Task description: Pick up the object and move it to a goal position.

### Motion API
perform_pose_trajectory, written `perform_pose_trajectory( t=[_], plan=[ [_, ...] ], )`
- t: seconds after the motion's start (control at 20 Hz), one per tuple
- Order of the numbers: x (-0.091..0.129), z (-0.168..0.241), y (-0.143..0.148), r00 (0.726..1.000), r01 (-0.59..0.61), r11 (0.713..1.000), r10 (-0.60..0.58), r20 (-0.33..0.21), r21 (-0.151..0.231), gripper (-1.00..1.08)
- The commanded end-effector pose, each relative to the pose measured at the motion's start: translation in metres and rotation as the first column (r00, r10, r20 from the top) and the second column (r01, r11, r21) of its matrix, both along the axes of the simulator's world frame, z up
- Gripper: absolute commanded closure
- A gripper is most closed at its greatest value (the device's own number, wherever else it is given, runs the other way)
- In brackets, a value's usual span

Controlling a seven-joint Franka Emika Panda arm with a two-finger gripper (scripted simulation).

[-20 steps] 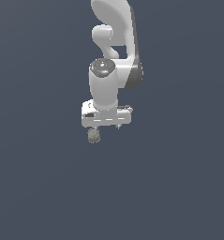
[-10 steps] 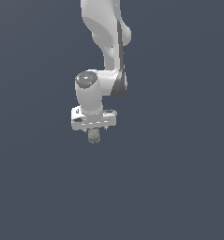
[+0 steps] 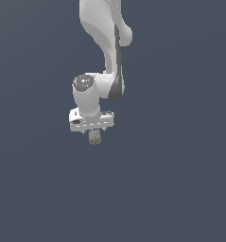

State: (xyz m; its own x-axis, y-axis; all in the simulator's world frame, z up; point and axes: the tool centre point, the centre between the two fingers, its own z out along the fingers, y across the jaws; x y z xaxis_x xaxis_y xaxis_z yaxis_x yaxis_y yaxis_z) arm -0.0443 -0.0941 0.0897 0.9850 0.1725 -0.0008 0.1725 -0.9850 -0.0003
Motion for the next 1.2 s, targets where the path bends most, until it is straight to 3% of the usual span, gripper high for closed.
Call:
perform_pose_trajectory(
  t=[0.0, 0.75, 0.8, 1.15],
  plan=[
    [0.0, -0.003, 0.0, 1.0, 0.0, 1.0, 0.0, 0.0, 0.0, -0.92],
    [-0.001, -0.05, -0.001, 1.0, -0.003, 1.0, 0.003, 0.001, 0.0, -0.92],
    [-0.001, -0.05, -0.001, 1.0, -0.003, 1.0, 0.003, 0.001, 0.0, 1.08],
    [-0.001, -0.05, -0.001, 1.0, -0.003, 1.0, 0.003, 0.001, 0.0, 1.08]
  ],
)
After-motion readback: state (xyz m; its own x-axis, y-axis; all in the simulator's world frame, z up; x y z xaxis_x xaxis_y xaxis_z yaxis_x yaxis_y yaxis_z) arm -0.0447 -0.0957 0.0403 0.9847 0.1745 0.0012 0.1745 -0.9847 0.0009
